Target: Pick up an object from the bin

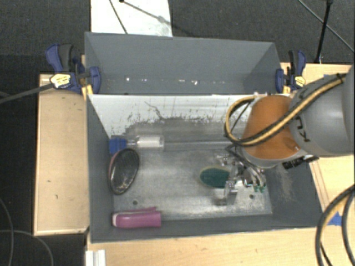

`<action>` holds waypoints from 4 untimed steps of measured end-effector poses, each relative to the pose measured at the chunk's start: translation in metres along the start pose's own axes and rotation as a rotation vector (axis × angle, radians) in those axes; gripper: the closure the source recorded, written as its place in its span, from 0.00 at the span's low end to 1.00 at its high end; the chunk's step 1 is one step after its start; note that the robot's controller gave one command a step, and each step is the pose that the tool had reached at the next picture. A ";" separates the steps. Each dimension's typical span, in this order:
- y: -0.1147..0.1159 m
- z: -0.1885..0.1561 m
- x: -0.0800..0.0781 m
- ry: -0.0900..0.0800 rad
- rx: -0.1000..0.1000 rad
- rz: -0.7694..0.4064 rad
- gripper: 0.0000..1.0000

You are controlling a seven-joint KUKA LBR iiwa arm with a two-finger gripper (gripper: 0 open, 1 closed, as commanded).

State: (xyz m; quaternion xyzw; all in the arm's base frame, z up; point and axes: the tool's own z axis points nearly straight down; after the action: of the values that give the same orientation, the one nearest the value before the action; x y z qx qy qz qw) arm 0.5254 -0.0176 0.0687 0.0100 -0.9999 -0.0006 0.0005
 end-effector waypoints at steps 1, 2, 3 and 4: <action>0.000 0.000 0.000 -0.001 0.000 -0.003 0.00; 0.000 0.000 0.000 -0.001 0.000 -0.005 1.00; 0.000 -0.025 -0.001 -0.006 0.001 -0.008 1.00; 0.000 -0.046 -0.003 -0.007 0.002 -0.011 1.00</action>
Offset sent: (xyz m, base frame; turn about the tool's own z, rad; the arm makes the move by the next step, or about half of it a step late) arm 0.0000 0.0000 0.0000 0.0000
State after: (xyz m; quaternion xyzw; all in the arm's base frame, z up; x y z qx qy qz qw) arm 0.5280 -0.0178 0.1143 0.0153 -0.9999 0.0002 -0.0029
